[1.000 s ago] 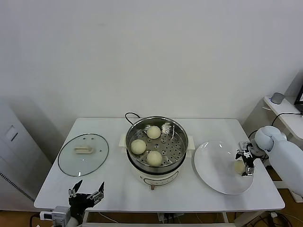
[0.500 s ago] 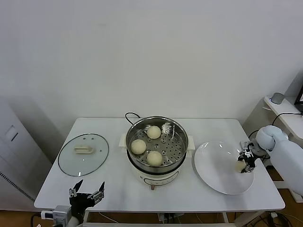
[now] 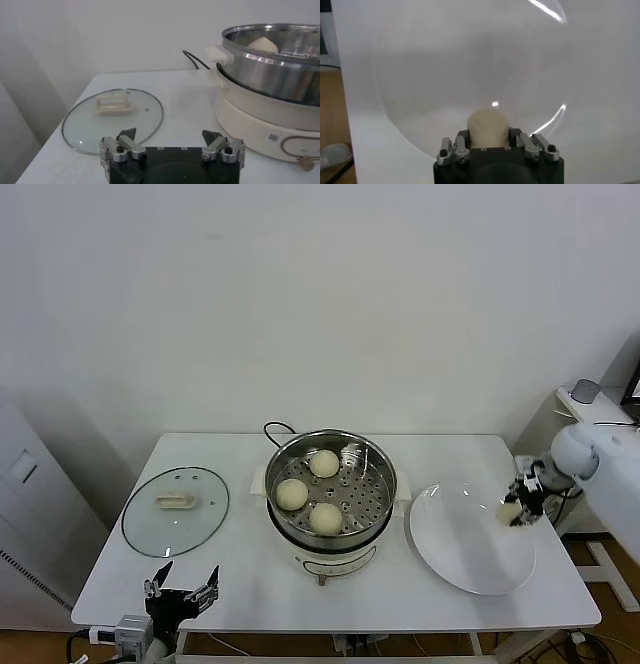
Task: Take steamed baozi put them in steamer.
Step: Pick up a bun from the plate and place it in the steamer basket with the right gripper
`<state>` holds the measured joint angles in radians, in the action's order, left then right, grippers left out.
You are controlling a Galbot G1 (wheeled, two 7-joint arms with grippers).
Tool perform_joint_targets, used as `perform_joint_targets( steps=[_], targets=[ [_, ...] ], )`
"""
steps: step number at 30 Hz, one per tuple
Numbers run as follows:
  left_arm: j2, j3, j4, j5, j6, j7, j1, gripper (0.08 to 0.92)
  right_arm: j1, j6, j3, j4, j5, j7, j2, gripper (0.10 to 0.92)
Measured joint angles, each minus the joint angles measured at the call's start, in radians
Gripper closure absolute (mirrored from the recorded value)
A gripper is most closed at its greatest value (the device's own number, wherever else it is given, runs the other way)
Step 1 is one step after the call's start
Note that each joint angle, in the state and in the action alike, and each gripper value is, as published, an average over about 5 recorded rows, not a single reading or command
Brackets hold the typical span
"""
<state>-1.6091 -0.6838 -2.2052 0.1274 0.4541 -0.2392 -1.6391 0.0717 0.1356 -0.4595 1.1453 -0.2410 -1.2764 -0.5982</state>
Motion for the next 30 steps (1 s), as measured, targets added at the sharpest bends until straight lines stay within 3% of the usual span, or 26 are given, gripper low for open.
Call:
perform_joint_targets(
  steps=[8,17,30],
  targets=[
    [0.0,0.015,0.003,0.039,-0.015,0.009,0.006,0.177,-0.391,0.152,-0.379,0.132,0.286,0.013,-0.005,0.547],
    [0.0,0.022,-0.019,0.048,-0.019,0.013,0.01,0.177,-0.67,0.292,-0.666,0.175,0.545,0.058,-0.152,0.546],
    [0.0,0.012,-0.027,0.032,-0.022,0.016,0.016,0.177,-0.726,0.388,-0.804,0.095,0.681,0.107,-0.434,0.547]
  ],
)
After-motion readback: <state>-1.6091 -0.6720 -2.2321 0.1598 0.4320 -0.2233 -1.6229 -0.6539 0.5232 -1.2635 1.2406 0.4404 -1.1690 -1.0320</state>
